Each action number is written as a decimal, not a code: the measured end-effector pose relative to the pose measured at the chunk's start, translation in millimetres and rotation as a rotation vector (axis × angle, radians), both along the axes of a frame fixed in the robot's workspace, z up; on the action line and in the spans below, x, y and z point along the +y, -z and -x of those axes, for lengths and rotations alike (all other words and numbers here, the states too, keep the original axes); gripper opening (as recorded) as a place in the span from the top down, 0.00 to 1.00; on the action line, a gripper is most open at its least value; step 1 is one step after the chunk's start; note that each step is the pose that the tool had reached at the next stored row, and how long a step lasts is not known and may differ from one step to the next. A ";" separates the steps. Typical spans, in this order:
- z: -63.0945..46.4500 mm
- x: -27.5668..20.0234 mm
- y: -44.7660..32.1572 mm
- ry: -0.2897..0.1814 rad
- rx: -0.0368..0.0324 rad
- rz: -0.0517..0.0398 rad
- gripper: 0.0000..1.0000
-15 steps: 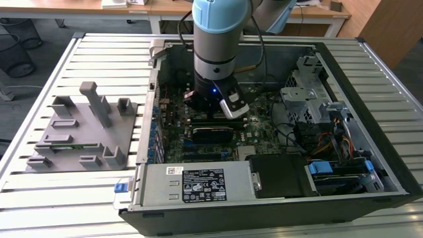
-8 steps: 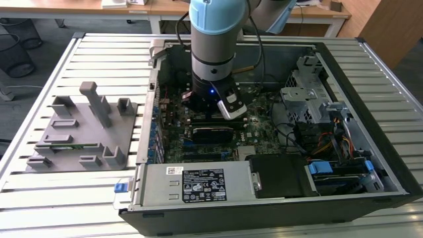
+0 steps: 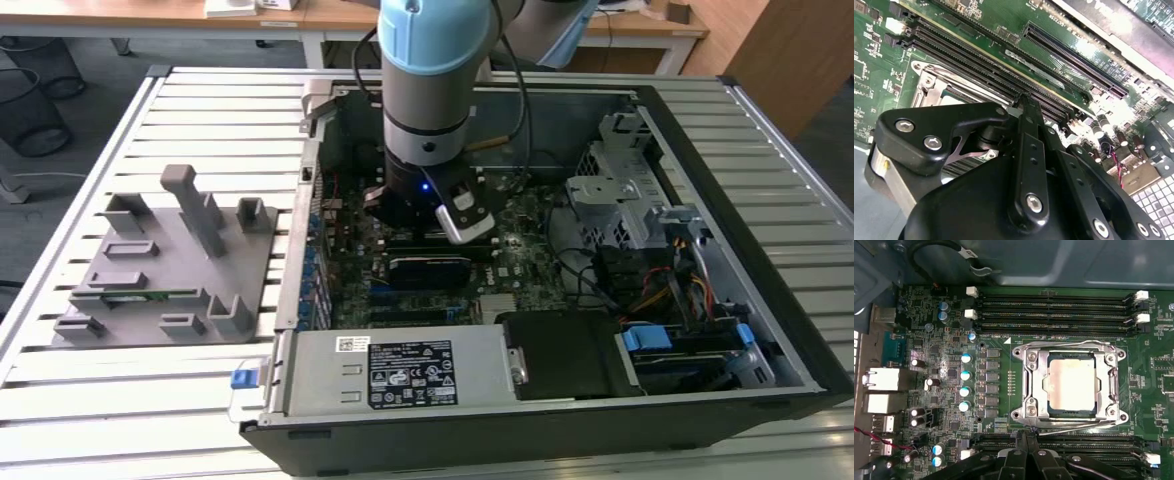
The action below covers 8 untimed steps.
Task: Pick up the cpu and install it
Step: 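Install the second cpu locking lever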
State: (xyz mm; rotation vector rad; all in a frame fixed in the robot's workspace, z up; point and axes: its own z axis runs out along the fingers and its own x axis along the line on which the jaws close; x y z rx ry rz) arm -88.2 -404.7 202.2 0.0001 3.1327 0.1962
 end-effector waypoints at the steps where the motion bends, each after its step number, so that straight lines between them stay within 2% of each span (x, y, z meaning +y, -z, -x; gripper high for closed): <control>1: 0.2 0.0 0.4 0.000 -0.0001 -0.0014 0.89; 8: 2.8 0.0 2.8 0.000 0.0000 -0.0124 0.89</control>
